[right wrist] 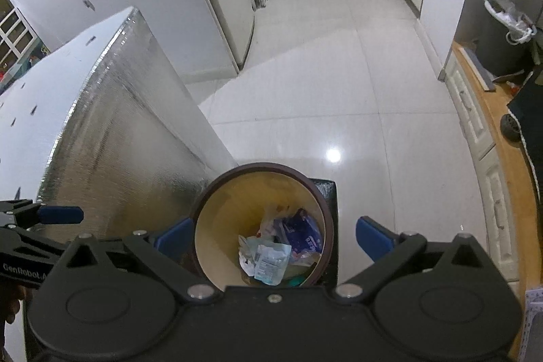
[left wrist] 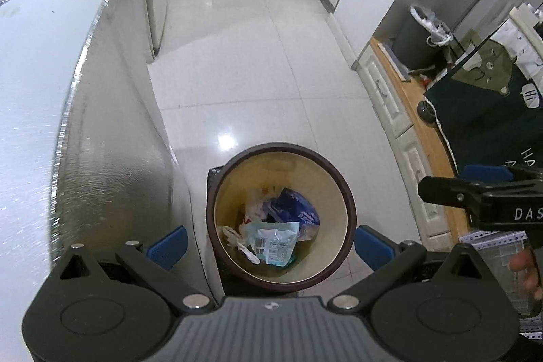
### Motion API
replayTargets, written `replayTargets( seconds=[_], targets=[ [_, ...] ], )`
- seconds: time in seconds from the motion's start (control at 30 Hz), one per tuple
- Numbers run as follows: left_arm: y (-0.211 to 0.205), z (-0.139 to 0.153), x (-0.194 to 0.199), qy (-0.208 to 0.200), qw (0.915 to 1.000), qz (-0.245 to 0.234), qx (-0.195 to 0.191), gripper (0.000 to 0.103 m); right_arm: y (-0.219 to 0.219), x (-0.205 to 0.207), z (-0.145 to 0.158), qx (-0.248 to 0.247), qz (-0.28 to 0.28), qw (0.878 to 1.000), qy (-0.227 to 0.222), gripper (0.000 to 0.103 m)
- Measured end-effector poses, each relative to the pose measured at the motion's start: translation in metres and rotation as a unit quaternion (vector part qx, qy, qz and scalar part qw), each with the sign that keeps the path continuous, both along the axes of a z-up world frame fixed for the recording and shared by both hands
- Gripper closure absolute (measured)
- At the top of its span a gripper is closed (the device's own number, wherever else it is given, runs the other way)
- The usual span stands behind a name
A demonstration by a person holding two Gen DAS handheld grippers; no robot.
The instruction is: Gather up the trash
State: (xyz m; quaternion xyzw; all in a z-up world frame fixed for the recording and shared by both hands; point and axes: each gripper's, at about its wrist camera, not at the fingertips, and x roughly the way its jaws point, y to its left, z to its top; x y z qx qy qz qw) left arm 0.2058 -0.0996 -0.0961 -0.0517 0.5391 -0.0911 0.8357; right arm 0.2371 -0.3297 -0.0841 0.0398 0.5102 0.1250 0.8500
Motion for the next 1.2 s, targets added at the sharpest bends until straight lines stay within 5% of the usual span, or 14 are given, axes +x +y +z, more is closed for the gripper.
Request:
replayTargets(
  seconds=[0.6, 1.2],
  targets=[
    [0.034, 0.061, -0.078, -0.089, 0.996, -0.005, 0.006, 0.0, 0.021, -0.094, 0.055, 0.012, -0.044, 0.996, -0.071, 0.0],
    [0.06, 0.075, -0.139, -0.147, 0.989, -0.014, 0.014, 0.0, 0.046, -0.173, 0.074, 0.014, -0.071, 0.987, -0.141, 0.0]
  ],
)
